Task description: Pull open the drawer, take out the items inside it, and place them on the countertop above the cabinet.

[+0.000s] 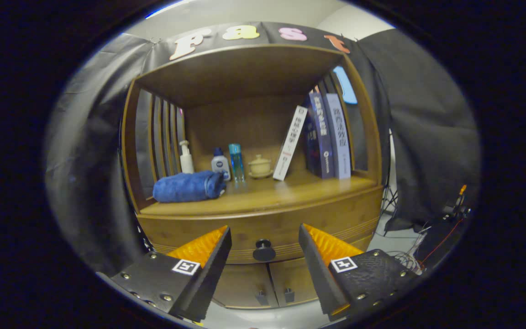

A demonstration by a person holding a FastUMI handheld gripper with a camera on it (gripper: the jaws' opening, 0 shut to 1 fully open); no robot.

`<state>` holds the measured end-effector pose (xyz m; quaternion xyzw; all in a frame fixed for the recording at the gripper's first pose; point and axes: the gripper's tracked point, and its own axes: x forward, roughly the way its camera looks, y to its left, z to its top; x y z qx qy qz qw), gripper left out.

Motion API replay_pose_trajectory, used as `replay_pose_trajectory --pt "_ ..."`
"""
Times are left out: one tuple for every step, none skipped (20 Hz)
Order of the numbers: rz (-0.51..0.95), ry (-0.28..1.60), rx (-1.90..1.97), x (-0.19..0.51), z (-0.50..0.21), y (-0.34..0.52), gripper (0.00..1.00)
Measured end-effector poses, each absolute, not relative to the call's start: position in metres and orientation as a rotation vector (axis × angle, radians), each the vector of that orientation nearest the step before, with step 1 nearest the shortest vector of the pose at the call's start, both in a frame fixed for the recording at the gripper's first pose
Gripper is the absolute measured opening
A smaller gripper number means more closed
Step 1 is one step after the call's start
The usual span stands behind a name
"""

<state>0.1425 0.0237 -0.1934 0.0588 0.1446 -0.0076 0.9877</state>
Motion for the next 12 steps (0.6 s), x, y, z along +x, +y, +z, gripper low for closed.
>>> replay_pose_trajectory --pt "-0.011 0.313 0.115 0.151 -0.206 0.025 0.89" --pt "-0.01 0.344 0.109 0.158 -0.217 0.025 0.89" --pt "-0.008 0.368 0.093 0.165 -0.229 0.025 0.86" --pt "-0.007 0.391 0.079 0.171 -0.238 0.025 0.84" --pt "0.006 0.417 0.071 0.178 -0.248 0.027 0.81" --pt "0.026 0.441 0.069 0.181 -0.258 0.03 0.81" --pt "0.03 0.46 0.058 0.187 -0.267 0.03 0.81" --pt "0.031 0.474 0.048 0.19 -0.272 0.03 0.76" --pt "0.026 0.477 0.038 0.192 -0.274 0.025 0.71" --pt "0.021 0.479 0.038 0.195 -0.276 0.023 0.69" --pt "0.022 0.487 0.042 0.199 -0.279 0.022 0.69" --pt "0.056 0.492 0.062 0.201 -0.281 0.03 0.69"
